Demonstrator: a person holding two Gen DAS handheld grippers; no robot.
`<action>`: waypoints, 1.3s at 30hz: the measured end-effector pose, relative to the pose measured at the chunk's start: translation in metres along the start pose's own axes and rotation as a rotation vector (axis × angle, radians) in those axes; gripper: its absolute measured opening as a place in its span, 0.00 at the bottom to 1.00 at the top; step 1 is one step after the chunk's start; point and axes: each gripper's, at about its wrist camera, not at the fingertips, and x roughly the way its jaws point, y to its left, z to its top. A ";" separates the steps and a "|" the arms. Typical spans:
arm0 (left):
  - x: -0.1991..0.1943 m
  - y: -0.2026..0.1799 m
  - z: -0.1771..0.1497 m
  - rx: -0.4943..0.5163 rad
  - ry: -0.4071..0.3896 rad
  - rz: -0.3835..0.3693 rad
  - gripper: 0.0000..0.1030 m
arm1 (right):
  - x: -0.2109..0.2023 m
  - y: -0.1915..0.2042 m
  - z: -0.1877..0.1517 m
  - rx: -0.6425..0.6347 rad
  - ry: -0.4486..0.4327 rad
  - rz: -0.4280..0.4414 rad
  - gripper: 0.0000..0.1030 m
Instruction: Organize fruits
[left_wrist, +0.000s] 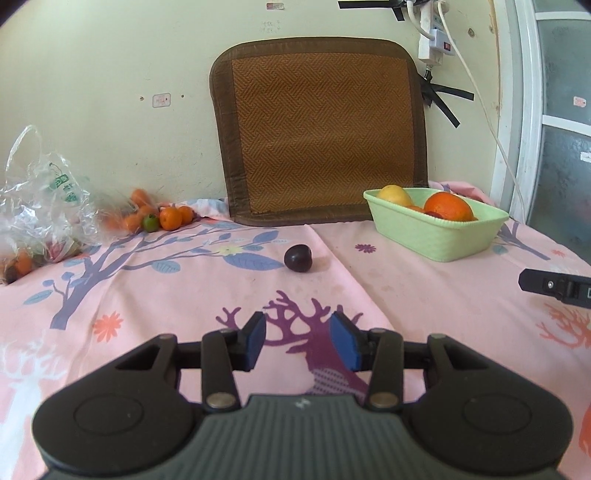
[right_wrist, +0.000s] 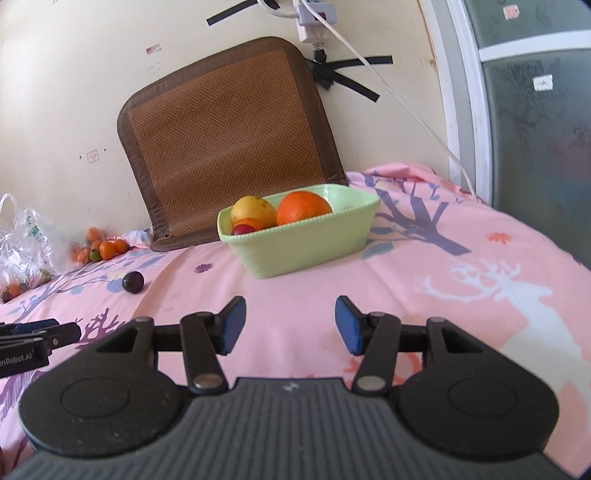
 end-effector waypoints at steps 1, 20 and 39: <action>0.000 0.000 0.000 0.001 0.001 0.001 0.39 | 0.000 0.000 -0.001 0.005 0.006 0.001 0.54; 0.007 0.005 0.001 -0.008 0.043 -0.009 0.42 | 0.000 0.001 -0.003 0.004 0.024 0.027 0.55; 0.009 0.008 0.002 -0.008 0.045 -0.013 0.48 | -0.005 0.001 -0.003 0.001 -0.005 0.049 0.58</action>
